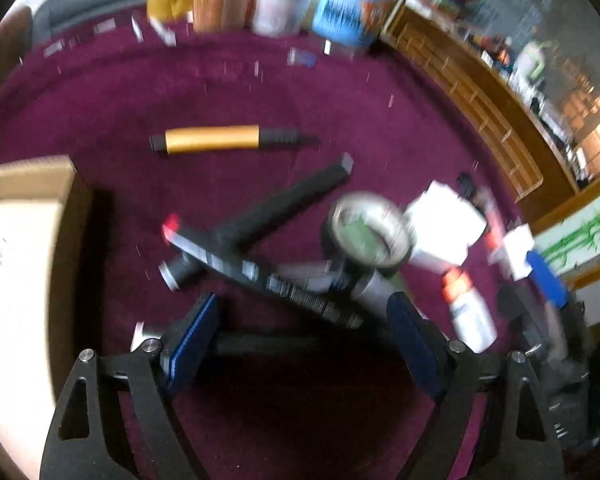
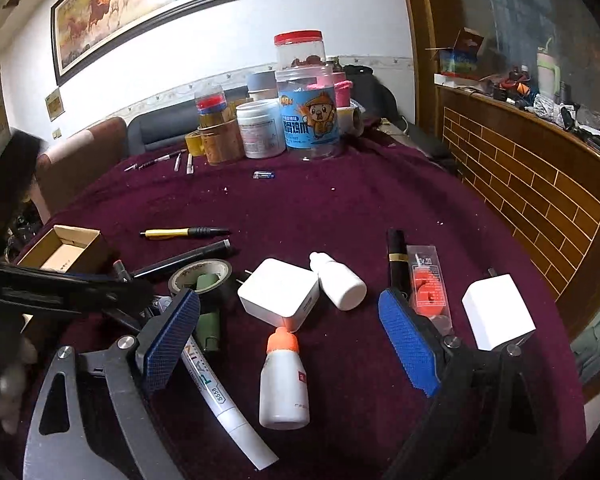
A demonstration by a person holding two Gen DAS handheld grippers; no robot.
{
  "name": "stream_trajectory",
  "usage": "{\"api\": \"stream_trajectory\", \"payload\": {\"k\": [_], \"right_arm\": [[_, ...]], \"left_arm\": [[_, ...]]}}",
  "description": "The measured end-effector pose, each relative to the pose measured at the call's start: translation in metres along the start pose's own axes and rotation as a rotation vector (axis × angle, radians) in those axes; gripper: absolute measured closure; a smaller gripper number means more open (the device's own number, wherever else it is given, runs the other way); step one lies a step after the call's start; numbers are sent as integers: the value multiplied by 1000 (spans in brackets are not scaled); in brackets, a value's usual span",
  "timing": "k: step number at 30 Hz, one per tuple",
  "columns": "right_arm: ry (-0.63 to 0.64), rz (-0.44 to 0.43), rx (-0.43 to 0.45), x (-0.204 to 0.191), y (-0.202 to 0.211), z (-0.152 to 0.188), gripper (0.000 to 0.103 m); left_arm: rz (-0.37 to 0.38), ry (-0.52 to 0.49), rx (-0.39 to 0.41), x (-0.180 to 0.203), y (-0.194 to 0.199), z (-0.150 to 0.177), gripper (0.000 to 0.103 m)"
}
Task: Organize rigid objects
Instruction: 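Grasp the red-capped black marker with the left tool while the right tool grasps the white marker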
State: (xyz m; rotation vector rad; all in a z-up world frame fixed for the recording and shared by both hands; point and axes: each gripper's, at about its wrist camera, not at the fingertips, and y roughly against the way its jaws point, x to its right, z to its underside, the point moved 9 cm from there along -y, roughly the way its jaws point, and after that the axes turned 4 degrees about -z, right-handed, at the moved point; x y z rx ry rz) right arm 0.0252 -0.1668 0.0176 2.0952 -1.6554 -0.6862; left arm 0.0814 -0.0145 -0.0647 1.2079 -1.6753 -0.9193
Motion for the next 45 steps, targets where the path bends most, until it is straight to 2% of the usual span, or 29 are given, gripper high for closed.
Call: {"api": "stream_trajectory", "payload": {"k": [1,3,5,6,8,12,16,17,18,20,21,24,26,28,29,30,34,35,37,38,39,42,45], "right_arm": [[-4,0,-2,1,-2,-1,11],[-20,-9,-10,3,-7,-1,11],[-34,-12,-17,5,-8,0,11],[-40,-16,-21,6,-9,0,11],[-48,-18,-23,8,-9,0,11],[-57,-13,-30,10,-10,1,11],[-65,-12,-42,12,-12,2,11],[-67,-14,-45,12,-13,3,11],[-74,-14,-53,14,-15,4,11],[-89,-15,-60,16,-16,5,11],[-102,-17,-63,18,-17,5,11],[-127,-26,-73,22,-18,7,11],[-132,-28,-79,22,-19,8,11],[-131,-29,-79,22,-19,8,11],[-130,-29,-80,22,-19,8,11],[-132,-29,-80,22,-19,8,11],[-147,-28,-86,24,-19,9,11],[-151,-28,-89,25,-20,9,11],[-164,-31,-94,27,-21,10,11],[-169,-31,-96,27,-21,11,11],[-176,-30,-98,29,-21,11,11],[-190,-30,-108,31,-23,13,11],[-203,-31,-114,34,-24,13,11]], "left_arm": [[-9,-28,24,2,4,4,23],[6,-79,-12,9,8,17,23],[54,-121,-61,18,16,37,24],[72,-131,-80,20,20,46,29],[89,-143,-63,19,35,56,31],[60,-92,41,0,58,46,31],[77,16,53,-17,48,33,31],[92,41,49,-17,42,28,35],[108,60,42,-19,38,28,54],[156,96,0,-21,28,28,82],[171,110,-16,-20,24,30,84],[123,109,13,-29,32,31,85],[123,107,33,-29,37,32,84],[115,108,40,-25,33,29,74],[103,107,37,-23,29,28,64],[92,107,35,-22,25,26,61],[5,40,101,-17,18,13,61],[-16,23,117,-18,17,11,62],[-40,-6,128,-18,16,10,73],[-32,-14,121,-19,16,12,88],[-23,-16,108,-19,16,15,92],[-18,-16,112,-27,28,22,92],[-4,-15,171,-32,57,28,92]]}}
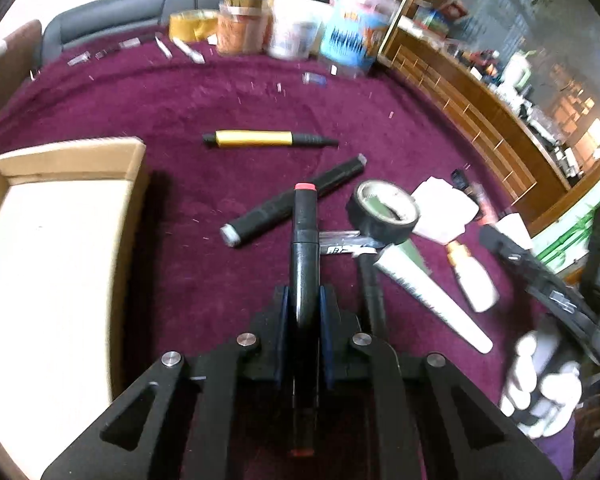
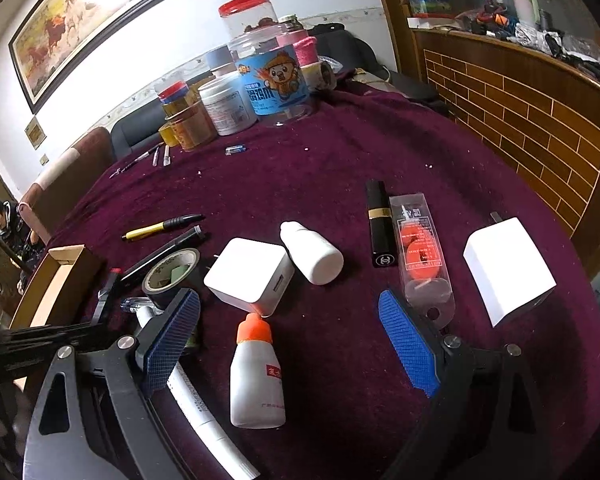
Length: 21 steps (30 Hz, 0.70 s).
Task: Organize rigid objects
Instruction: 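Grasp the red-capped black marker with the left tool while the right tool grasps the white marker, then carry both markers into the cardboard box and open both tools to release them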
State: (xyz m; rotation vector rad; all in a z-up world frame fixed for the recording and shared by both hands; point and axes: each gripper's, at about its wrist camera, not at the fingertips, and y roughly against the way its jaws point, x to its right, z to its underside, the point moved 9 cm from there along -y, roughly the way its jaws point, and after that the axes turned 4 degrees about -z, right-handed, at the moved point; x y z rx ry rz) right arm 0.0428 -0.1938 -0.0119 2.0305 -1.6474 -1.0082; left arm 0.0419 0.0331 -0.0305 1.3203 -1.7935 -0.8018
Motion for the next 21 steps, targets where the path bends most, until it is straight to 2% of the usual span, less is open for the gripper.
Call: {"api": "stream_trajectory", "payload": {"k": [7,10,12,14,16,20,21], "right_arm": [[-52,7,-11,11,-2,1,11],[-78,24,-16,16,-3,1,11],[-70,62,-52,16,-2,4,11],[-4,36,-75,-1,9,9,14],[123,13,-68,-34,28,16,14],[334,19,-143,-83,26,43,14],[381,43,-167,-90,17,52,21]], "left_arm": [[135,87,165,-18,87,11,91],[163,103,215,-29,118,21,91],[160,106,228,-38,130,27,91],[131,103,257,-53,145,33,91],[116,117,275,-68,153,38,91],[133,158,279,-84,153,45,91],[136,168,278,-86,153,47,91]]}}
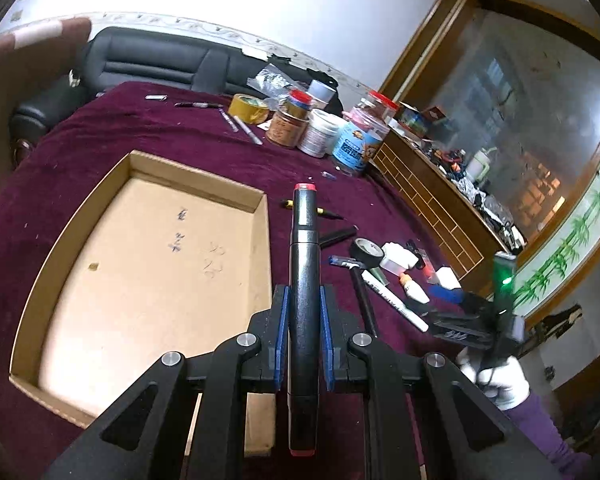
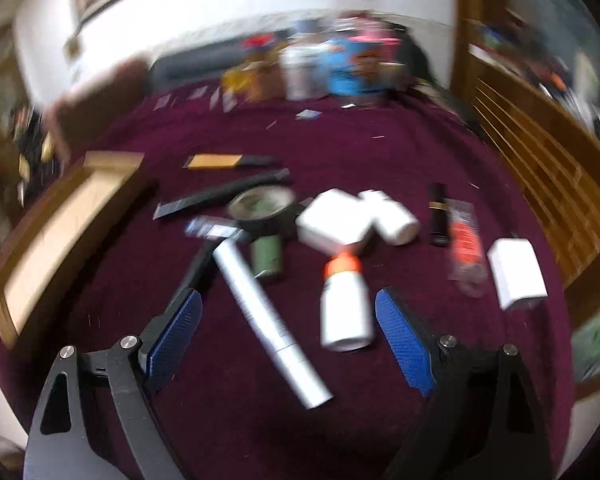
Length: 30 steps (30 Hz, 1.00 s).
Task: Organize rigid objects
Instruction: 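Carry both markers into the cardboard box and open both tools to release them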
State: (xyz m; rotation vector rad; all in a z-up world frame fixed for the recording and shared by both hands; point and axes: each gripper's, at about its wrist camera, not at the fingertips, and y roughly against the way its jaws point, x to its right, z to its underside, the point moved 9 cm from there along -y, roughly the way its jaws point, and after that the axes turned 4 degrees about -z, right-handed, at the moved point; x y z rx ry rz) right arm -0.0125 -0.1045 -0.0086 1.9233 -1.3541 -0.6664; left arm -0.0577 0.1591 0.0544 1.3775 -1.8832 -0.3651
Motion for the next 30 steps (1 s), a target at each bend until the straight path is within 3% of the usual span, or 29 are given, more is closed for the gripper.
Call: {"api": "stream_trajectory", "payload": {"k": [3,5,7,9,11,16,20,23,30], "right_arm": [[27,-11,-68,-12,-22,7,49],[47,49,-93,-12,-38,8,49],[30,32,-83,-10,-42,5,55],[-8,-6,-93,-11,-41,5,84],[-24,-35,-111,-11,-39,7,91],[-84,-85,-92,-12,-18,8,91],[-163,-225,-29,-26,13,-6,91],[-183,-335,12,-55,33,-23,91],[-146,-455,7,-138,29,-48,91]], "left_arm": [[4,13,2,-7,6,5,91],[-2,17,11,-13,13,6,91],[-9,22,23,-20,18,4,91],[-14,27,33,-26,23,4,91],[-17,44,37,-34,24,3,91],[-7,72,26,-47,18,4,91],[-26,70,20,-52,12,3,91],[-55,46,36,-51,11,1,91],[-139,6,-16,-56,-12,-6,91]]}}
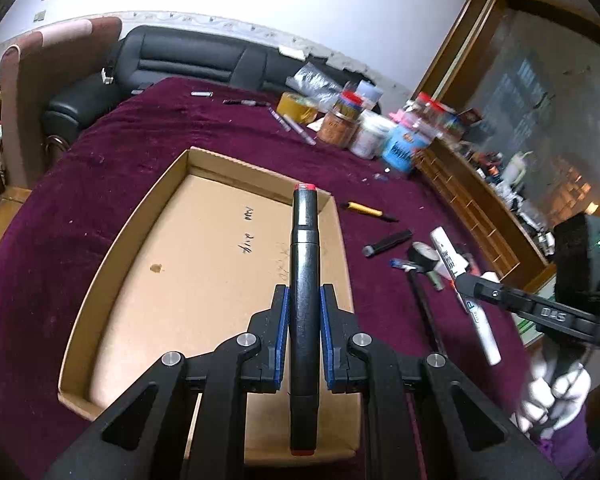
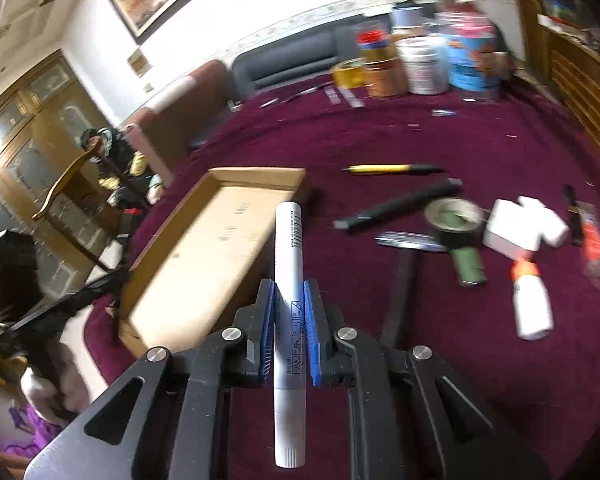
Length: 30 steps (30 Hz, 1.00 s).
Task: Organize rigid objects
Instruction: 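Carry both markers into the cardboard box and open both tools to release them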
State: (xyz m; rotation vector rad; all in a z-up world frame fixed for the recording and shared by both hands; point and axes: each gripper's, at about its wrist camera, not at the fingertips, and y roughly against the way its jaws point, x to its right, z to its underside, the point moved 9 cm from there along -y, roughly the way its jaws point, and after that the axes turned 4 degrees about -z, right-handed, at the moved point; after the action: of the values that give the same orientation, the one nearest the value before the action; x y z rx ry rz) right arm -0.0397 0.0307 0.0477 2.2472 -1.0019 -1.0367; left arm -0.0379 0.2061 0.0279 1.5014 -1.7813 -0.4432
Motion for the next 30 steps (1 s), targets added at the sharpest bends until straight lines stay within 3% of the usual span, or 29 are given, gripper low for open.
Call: {"api": "stream_trajectory", "payload": {"k": [5,12,20,22,24,27,30], "right_arm": [[-57,-65,-63,-29,-53,-23,91],[-204,8,-108,-14,-128,-43,91],[-195,147,-94,4,-143,-49,91],[-180,186,-85,8,-144,-49,91],[-180,206,-78,12,-142,-49,90],[-193,223,-70,17,-140,-49,90],[-131,280,-3,11,-121,-62,90]], "left_arm": [[-50,-43,-22,-5,-28,-30,91],[-41,1,-141,-14,-91,-45,92],[-55,42,-208,-22,-139,-40,91],[-68,45,-206,-24,-145,-39,88],[-74,48,-206,-25,-148,-38,74],[-111,51,-184,-30,-144,-38,61],[-142,77,-164,-40,-140,-39,54]]}}
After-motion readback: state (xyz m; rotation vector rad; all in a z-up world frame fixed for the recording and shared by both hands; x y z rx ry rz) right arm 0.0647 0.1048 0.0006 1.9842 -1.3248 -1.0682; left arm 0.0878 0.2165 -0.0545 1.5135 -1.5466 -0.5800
